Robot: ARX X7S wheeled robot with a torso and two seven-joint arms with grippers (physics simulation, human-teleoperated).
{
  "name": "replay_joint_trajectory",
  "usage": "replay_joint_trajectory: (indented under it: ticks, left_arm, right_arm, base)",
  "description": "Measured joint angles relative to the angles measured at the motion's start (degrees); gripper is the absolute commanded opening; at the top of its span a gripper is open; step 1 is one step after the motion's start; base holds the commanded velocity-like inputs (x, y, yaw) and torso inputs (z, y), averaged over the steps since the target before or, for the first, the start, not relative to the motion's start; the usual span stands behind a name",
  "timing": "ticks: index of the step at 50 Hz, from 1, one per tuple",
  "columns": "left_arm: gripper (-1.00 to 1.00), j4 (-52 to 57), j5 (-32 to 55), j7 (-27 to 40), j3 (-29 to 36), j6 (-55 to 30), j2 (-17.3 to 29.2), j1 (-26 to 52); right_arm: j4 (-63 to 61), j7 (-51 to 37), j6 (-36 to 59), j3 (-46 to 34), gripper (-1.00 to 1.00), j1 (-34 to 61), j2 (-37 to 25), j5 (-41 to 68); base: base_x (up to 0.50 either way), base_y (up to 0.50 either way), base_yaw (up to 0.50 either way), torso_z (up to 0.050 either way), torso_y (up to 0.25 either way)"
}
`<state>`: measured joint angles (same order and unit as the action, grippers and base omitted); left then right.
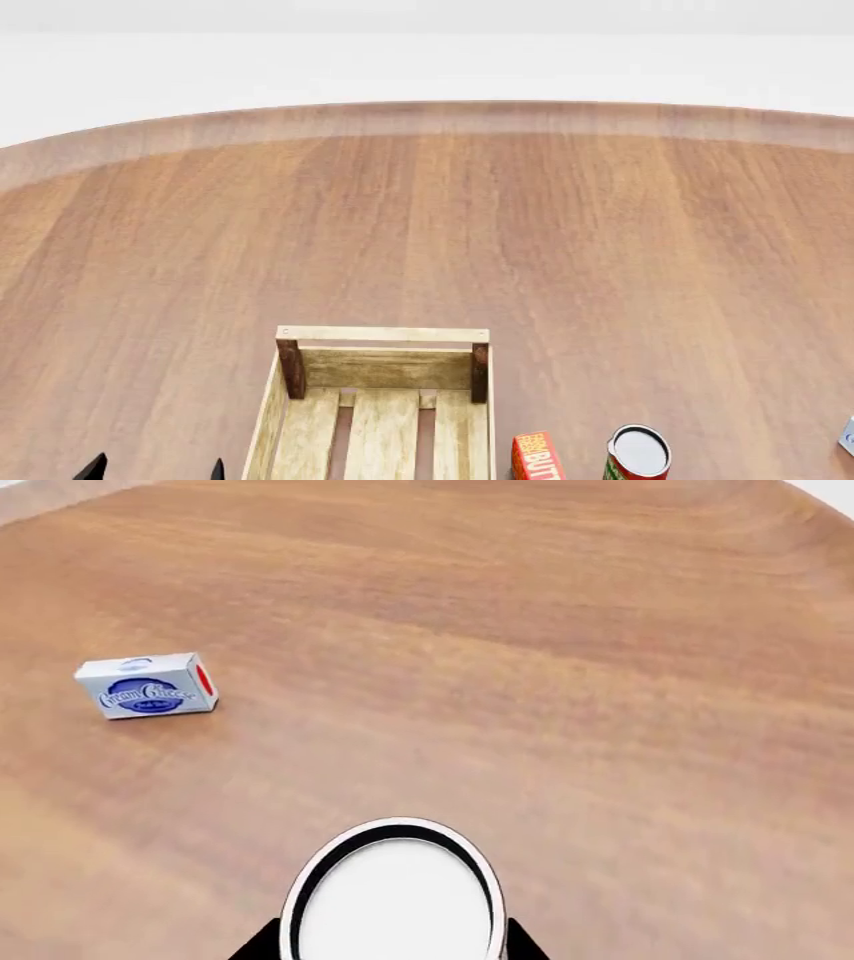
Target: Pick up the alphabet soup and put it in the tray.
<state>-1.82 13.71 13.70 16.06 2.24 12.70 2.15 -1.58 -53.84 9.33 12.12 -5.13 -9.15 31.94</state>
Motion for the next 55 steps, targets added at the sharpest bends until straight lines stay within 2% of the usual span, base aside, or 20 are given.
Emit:
replay_joint_trajectory:
  ticks: [23,55]
  left_arm:
    - [1.00,-0.2,0.5,0.4,0.5,0.2,0.4,0.2]
    - [1.00,0.0,0.7,1.2,1.3,0.4,0.9,0.2]
  right_arm:
    - [-16.4,-2.5,7.8,-5.1,-1.00,0.0,-2.9,2.6]
    - [-26.6,1.8,14.7,-17.2,-1.00,6.5,-6.1,3.1]
  base:
    - [0.00,0.00,0.00,0.000,0.000]
    - [0.00,0.00,0.00,0.000,0.000]
